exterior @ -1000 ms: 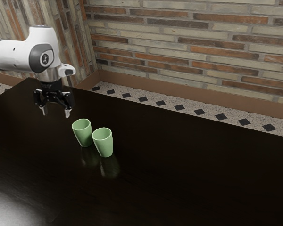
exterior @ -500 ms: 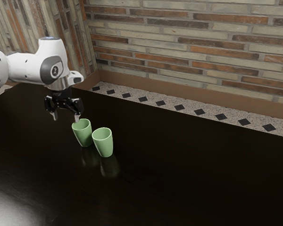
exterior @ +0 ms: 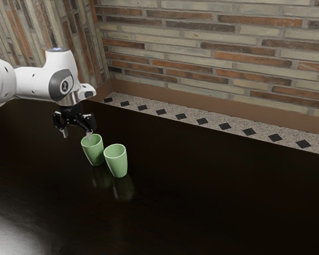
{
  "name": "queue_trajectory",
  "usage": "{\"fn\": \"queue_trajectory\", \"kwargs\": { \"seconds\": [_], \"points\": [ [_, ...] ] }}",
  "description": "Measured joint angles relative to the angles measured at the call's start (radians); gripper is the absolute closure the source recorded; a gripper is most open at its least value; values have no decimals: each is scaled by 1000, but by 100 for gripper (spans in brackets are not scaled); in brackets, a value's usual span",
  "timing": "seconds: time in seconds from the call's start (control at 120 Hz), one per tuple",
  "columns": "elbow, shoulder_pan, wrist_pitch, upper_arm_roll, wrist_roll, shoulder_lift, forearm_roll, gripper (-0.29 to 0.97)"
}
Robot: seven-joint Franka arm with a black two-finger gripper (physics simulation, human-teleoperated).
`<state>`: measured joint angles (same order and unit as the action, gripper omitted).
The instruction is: Place the left cup onto the right cup
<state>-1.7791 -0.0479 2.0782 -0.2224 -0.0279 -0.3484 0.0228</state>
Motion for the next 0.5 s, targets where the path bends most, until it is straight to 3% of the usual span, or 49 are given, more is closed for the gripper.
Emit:
{"fn": "queue_trajectory", "kwargs": {
  "seconds": [0.5],
  "points": [
    [44, -32, 47, 22, 60, -63, 7, 0]
  ]
}}
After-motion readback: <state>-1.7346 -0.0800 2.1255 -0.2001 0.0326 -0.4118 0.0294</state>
